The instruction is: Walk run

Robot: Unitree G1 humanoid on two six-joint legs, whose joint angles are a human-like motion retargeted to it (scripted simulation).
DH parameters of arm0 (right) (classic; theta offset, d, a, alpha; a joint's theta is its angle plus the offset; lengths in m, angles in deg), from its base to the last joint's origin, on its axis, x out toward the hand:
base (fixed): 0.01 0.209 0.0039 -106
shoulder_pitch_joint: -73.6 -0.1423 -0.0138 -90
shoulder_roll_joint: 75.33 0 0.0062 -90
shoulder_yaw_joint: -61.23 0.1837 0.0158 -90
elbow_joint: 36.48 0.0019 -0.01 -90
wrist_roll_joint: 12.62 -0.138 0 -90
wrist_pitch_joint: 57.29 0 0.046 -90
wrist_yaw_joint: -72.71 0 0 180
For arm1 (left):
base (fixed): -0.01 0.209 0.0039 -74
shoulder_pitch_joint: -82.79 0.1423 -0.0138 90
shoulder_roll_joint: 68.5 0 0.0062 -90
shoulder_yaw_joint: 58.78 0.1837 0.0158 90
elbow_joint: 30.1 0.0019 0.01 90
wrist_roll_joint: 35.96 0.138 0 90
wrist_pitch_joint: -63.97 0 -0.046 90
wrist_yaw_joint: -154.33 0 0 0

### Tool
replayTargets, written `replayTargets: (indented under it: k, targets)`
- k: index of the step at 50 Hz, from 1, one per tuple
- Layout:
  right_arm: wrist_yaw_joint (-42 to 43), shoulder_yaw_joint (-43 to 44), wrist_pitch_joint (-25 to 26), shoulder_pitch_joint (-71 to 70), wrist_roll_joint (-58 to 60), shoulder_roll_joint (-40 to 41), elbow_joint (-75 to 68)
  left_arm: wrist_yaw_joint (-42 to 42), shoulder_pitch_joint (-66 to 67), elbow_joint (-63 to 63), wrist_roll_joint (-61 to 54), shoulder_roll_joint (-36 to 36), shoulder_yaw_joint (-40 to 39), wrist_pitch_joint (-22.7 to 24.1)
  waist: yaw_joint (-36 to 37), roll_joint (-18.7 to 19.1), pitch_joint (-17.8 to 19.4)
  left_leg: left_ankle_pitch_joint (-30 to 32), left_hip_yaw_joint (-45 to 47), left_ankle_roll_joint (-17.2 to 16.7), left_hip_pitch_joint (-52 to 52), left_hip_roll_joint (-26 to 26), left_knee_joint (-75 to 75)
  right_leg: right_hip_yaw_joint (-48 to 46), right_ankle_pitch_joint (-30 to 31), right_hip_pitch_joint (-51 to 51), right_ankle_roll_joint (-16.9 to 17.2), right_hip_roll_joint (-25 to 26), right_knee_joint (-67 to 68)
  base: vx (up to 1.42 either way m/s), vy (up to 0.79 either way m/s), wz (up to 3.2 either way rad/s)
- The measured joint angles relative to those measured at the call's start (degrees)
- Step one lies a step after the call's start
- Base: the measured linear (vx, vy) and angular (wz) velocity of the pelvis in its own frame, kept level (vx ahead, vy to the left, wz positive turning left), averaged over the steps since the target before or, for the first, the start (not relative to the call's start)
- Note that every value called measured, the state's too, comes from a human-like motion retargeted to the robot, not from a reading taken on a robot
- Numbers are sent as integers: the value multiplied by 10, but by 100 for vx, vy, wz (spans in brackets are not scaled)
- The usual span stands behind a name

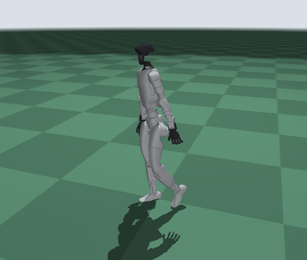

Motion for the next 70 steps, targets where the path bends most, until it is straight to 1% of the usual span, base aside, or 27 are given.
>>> replayTargets:
  k: [3,5,10,16,18,20,22,23,25,27,30,32,35,38,44,47,48,50,53,57,59,60,63,65,67,68,70]
  targets:
    - [6,-15,-7,-39,4,-14,15,-23,37,17,-15,1,-23,-5,23,-6,5,-44,28,26,-35,8,-82,6,-12,24,2,13,2,58,-10,-101]
    - [0,-22,-9,-62,6,-20,25,-34,58,24,-10,2,-41,-11,38,-7,14,-46,31,39,-49,2,-154,21,-21,42,-1,27,5,60,-8,-83]
    - [-25,-29,-7,-97,18,-34,49,-39,88,31,15,2,-63,-27,65,-3,32,-61,7,51,-77,-41,-334,30,-47,91,-8,59,6,53,-6,-42]
    - [-13,-28,-20,-88,27,-29,54,-26,108,11,8,13,-111,-25,82,-15,40,-100,96,45,-78,-64,-463,12,-73,137,-5,78,15,62,-7,0]
    - [-13,-30,-20,-77,35,-23,45,-22,109,9,-16,19,-124,-17,93,-26,37,-96,111,78,-72,-62,-448,15,-73,145,2,79,25,82,-2,-46]
    - [-15,-32,-17,-58,48,-15,32,-20,107,13,-43,20,-134,-13,110,-43,29,-83,143,124,-67,-56,-430,20,-59,149,16,71,40,79,-3,-76]
    - [-10,-31,-12,-33,68,-3,17,-21,101,23,-67,17,-138,-14,120,-56,20,-26,94,155,-57,-76,-449,7,-18,156,46,61,62,98,0,-70]
    - [-6,-35,-9,-19,74,3,7,-20,98,28,-77,15,-138,-15,121,-66,13,-32,83,172,-49,-84,-455,-2,17,157,69,51,77,96,3,-50]
    - [4,-38,0,4,85,10,-18,-20,86,31,-97,12,-133,-25,113,-74,5,-58,73,178,-34,-90,-450,1,104,148,140,40,131,91,17,-3]
    - [10,-35,8,20,80,18,-41,-20,46,31,-114,2,-114,-36,92,-53,6,-77,62,159,-22,-65,-435,35,183,110,203,87,211,65,-5,80]
    - [-3,-30,1,44,58,28,-71,-6,-25,14,-132,-18,-79,-38,75,-16,3,-102,22,118,-18,0,-403,23,262,33,205,170,332,60,-34,76]
    - [-27,-26,4,64,54,29,-78,-5,-66,-24,-137,-17,-53,-30,86,0,7,-120,29,119,5,6,-398,53,202,3,205,172,383,72,27,35]
    - [-45,-14,18,94,62,28,-78,-20,-121,-98,-119,-8,-31,-5,76,23,19,-136,-3,132,45,-20,-405,97,121,-41,204,150,415,59,47,105]
    - [-48,-6,19,115,65,28,-83,-48,-172,-165,-122,-15,6,33,48,35,26,-147,-40,133,82,-39,-414,108,61,-73,167,105,360,68,21,150]
    - [-69,-1,20,142,61,37,-82,-69,-253,-234,-133,-52,58,83,12,4,36,-175,-104,133,154,-102,-421,142,49,-93,145,17,115,64,-2,119]
    - [-73,1,19,133,50,36,-78,-65,-279,-240,-131,-60,66,90,6,1,48,-188,-135,127,185,-114,-416,139,34,-116,136,7,22,65,-2,81]
    - [-72,2,19,130,47,35,-76,-61,-282,-238,-130,-61,67,92,6,4,51,-192,-144,124,193,-113,-413,121,25,-125,145,7,-5,69,-3,51]
    - [-70,1,19,121,40,31,-71,-56,-282,-229,-127,-59,64,94,14,6,53,-199,-150,122,207,-118,-410,68,-1,-139,194,4,-45,66,-3,23]
    - [-64,2,22,99,28,24,-62,-53,-268,-197,-115,-52,55,91,14,5,58,-197,-165,115,226,-133,-403,129,9,-148,165,21,-30,65,-3,48]
    - [-56,21,18,84,12,17,-41,-56,-230,-125,-76,-37,61,71,-32,31,59,-158,-235,85,245,-130,-369,133,42,-129,127,19,18,80,-5,172]
    - [-53,26,12,80,-1,13,-36,-56,-200,-91,-37,-31,59,44,-47,42,52,-102,-257,53,243,-127,-333,140,73,-116,106,25,28,87,-15,151]
    - [-52,27,10,76,-9,12,-37,-53,-183,-76,-12,-27,54,28,-47,48,46,-60,-256,32,237,-122,-311,155,61,-111,85,33,37,85,-18,102]
    - [-58,40,20,50,-36,1,-56,-21,-132,-40,44,-10,41,-29,-31,49,44,81,-218,-73,184,-105,-189,123,28,-96,73,13,65,87,-16,95]
    - [-67,35,27,30,-50,-13,-66,-8,-106,-12,49,-5,30,-45,-22,30,35,151,-150,-122,139,-120,-115,70,13,-82,81,-41,69,71,2,101]
    - [-72,23,32,6,-57,-22,-74,-25,-77,4,44,-12,15,-44,-16,15,31,164,-117,-120,90,-104,-44,78,-3,-60,70,-44,61,65,-26,110]
    - [-71,17,34,-5,-56,-23,-74,-38,-61,5,38,-17,7,-45,-12,14,34,131,-129,-114,65,-91,-6,63,-5,-46,58,-31,55,61,-44,95]
    - [-68,6,36,-24,-42,-27,-61,-53,-30,6,26,-20,-18,-48,4,1,38,82,-90,-67,17,-63,32,38,-12,-18,53,-35,42,57,-34,66]
